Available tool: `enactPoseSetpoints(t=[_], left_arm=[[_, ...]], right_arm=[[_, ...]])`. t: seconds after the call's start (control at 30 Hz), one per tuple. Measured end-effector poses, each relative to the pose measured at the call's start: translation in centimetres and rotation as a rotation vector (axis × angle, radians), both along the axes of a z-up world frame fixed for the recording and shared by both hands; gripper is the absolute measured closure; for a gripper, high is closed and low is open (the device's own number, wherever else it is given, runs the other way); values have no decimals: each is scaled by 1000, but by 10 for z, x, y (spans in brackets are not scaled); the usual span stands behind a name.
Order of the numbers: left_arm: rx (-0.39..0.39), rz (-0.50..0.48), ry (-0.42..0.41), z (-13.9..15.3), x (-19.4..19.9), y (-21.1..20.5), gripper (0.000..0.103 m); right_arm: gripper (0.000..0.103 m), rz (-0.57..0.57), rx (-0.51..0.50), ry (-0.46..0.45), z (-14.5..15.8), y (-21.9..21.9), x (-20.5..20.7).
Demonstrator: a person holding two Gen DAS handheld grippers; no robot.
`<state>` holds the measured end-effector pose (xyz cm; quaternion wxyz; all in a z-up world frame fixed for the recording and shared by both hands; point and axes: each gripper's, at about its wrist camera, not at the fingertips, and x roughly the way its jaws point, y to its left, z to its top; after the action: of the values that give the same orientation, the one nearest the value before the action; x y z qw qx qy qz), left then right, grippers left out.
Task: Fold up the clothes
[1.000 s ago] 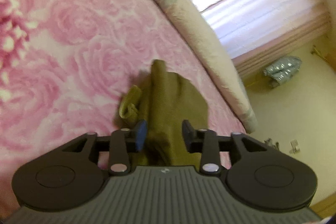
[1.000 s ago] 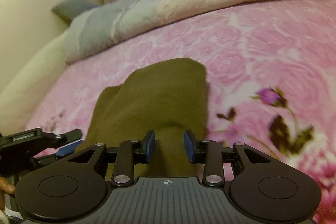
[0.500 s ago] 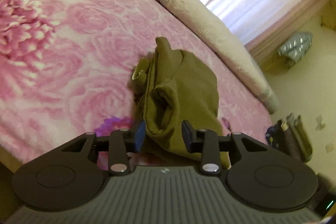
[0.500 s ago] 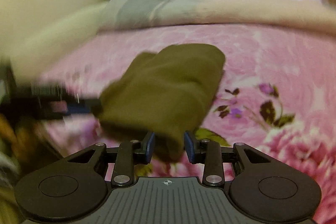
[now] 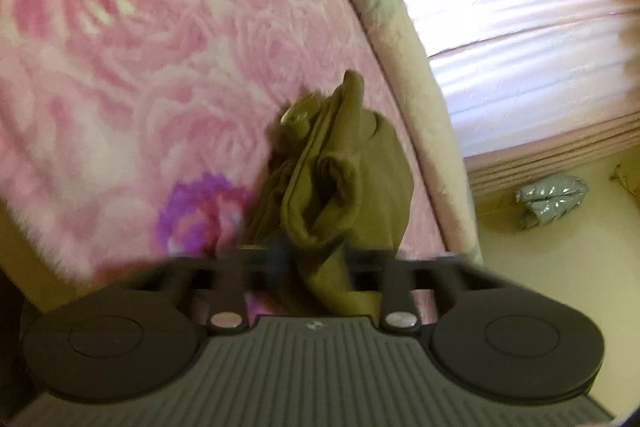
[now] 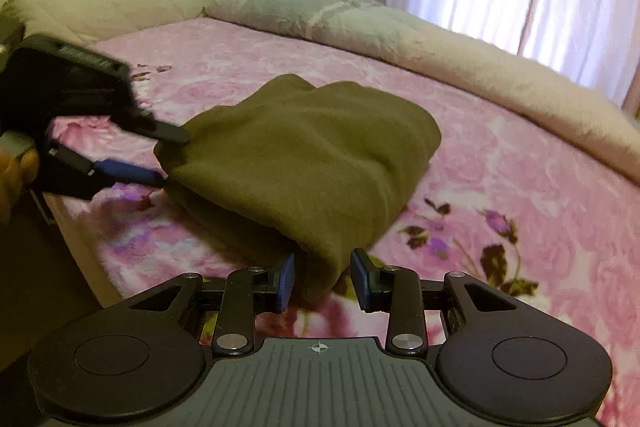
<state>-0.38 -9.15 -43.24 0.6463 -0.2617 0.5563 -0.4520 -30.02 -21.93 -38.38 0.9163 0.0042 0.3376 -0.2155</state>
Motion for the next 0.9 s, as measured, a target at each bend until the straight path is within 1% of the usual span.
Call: enactPoseSetpoints(t=[0.03, 0.07, 0.13, 0.17, 0.2, 0.23, 0.27, 0.3, 0.33, 0.37, 0.4, 0.43, 0.47, 0.5, 0.53, 0.6, 0.63, 0.67, 0.7, 0.73, 0.8, 0.83, 0.9], left_arm=[[-4, 12, -10, 0, 1, 2, 97], [-14, 18, -26, 1, 3, 5, 97], [7, 12, -51, -3, 3, 8, 97], [34, 2, -47, -9, 3, 7, 97], [60, 2, -36, -15, 2, 6, 96], [75, 2, -45, -14, 1, 6, 96], [91, 2, -53, -13, 0, 5, 92], [106, 1, -62, -12, -1, 5, 86], [125, -7, -100, -4, -2, 4, 85], [143, -14, -139, 3, -3, 4, 85], [148, -9, -182, 12, -3, 5, 84], [153, -4, -225, 22, -3, 6, 85], [157, 2, -268, 31, -3, 7, 85], [141, 10, -302, 41, -3, 8, 85], [125, 11, -327, 48, -3, 6, 85], [109, -26, -380, 59, -7, -9, 85], [101, -45, -407, 65, -9, -16, 85], [112, -67, -440, 66, -13, -27, 85], [129, -89, -463, 64, -17, -39, 85], [146, -110, -486, 62, -21, -51, 85], [190, -134, -515, 53, -25, -69, 85], [232, -144, -528, 48, -25, -79, 85], [317, -157, -568, 39, -26, -93, 85]], right_arm=[[101, -3, -35, 12, 0, 2, 0], [101, -4, -76, 25, 0, 4, 0], [102, 14, -182, 62, 0, 12, -2], [102, 38, -219, 94, -4, 16, -2], [102, 62, -245, 124, -10, 19, -1], [101, 84, -235, 150, -17, 20, 1], [101, 105, -204, 177, -23, 20, 3], [101, 116, -175, 198, -27, 18, 5], [101, 106, -137, 196, -26, 14, 4], [99, 91, -73, 177, -19, 6, 2], [81, 75, -9, 158, -13, -2, -1], [52, 58, 51, 130, -7, -10, -4], [43, 35, 101, 80, 2, -18, -11], [42, 13, 150, 30, 10, -26, -17], [42, -10, 196, -18, 18, -34, -23], [42, -60, 271, -106, 29, -49, -29], [48, -90, 306, -141, 32, -55, -29], [58, -115, 341, -164, 31, -62, -25], [73, -142, 379, -184, 28, -70, -19], [76, -167, 415, -197, 25, -78, -11], [76, -200, 469, -192, 17, -92, 5], [76, -209, 485, -193, 13, -96, 12], [76, -230, 495, -160, 2, -101, 25]])
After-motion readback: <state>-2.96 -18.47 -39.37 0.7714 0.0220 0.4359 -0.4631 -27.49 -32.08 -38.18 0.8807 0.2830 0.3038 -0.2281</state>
